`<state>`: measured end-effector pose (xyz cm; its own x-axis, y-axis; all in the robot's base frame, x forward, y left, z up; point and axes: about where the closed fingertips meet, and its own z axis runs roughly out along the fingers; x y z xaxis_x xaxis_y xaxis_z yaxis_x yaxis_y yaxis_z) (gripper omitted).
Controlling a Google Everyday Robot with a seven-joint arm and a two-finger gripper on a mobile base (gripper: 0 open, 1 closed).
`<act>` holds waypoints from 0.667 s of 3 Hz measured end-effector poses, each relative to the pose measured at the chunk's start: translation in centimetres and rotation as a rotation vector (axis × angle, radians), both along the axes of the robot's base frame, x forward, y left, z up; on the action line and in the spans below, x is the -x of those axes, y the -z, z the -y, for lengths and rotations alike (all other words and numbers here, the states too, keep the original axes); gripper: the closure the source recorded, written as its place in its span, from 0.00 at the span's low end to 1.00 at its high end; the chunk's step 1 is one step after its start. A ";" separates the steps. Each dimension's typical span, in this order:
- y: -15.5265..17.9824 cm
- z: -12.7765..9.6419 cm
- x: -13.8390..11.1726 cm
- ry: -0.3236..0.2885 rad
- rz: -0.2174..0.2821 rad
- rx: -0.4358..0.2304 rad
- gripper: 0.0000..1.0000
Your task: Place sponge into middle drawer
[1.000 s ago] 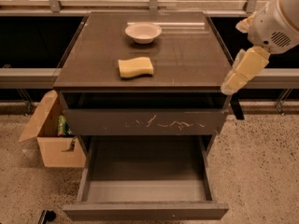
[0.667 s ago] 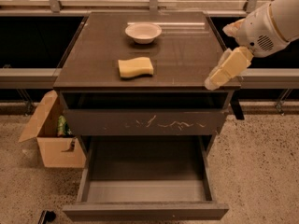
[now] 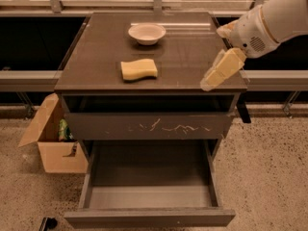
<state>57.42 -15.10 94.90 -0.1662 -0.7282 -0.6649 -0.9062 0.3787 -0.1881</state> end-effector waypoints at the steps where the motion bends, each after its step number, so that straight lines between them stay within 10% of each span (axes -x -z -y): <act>1: 1.6 -3.7 -3.6 -0.041 0.021 -0.048 0.00; 2: 2.8 -5.7 -5.5 -0.047 0.029 -0.075 0.00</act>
Offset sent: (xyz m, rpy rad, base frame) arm 0.0770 0.0746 -0.0393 0.1070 -0.0433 0.0459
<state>62.88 -9.43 92.11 -0.1126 -0.6829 -0.7218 -0.9181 0.3494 -0.1874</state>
